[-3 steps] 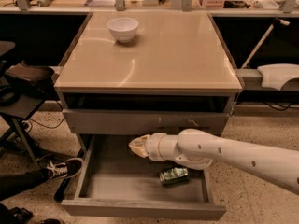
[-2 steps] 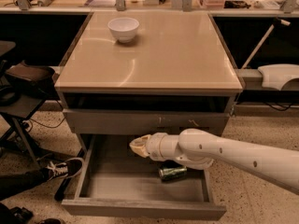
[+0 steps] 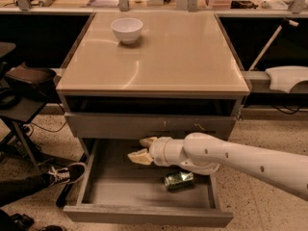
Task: Pick green can from middle drawer and place on counter
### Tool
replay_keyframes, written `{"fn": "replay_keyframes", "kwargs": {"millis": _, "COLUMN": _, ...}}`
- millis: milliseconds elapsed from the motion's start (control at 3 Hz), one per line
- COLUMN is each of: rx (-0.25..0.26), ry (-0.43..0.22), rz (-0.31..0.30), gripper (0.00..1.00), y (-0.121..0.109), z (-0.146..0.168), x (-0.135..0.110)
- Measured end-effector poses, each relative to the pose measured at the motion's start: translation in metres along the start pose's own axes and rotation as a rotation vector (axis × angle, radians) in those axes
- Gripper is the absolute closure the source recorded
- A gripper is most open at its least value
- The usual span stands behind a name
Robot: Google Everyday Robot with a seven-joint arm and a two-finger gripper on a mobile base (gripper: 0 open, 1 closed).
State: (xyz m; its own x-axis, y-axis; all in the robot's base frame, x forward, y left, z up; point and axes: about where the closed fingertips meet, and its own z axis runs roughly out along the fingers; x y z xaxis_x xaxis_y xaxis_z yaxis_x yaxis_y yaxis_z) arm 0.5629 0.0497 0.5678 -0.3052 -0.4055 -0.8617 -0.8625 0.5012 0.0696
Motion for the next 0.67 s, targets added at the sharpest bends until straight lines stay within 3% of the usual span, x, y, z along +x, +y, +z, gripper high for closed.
{"fn": "replay_keyframes", "kwargs": {"millis": 333, "rx": 0.000, "ry": 0.000, "rz": 0.000, "gripper": 0.00, "y": 0.0000, "z": 0.0000, "x": 0.0000}}
{"fn": "replay_keyframes", "kwargs": {"millis": 667, "rx": 0.009, "ry": 0.003, "rz": 0.002, "gripper": 0.00, "y": 0.0025, "z": -0.0015, "x": 0.0019}}
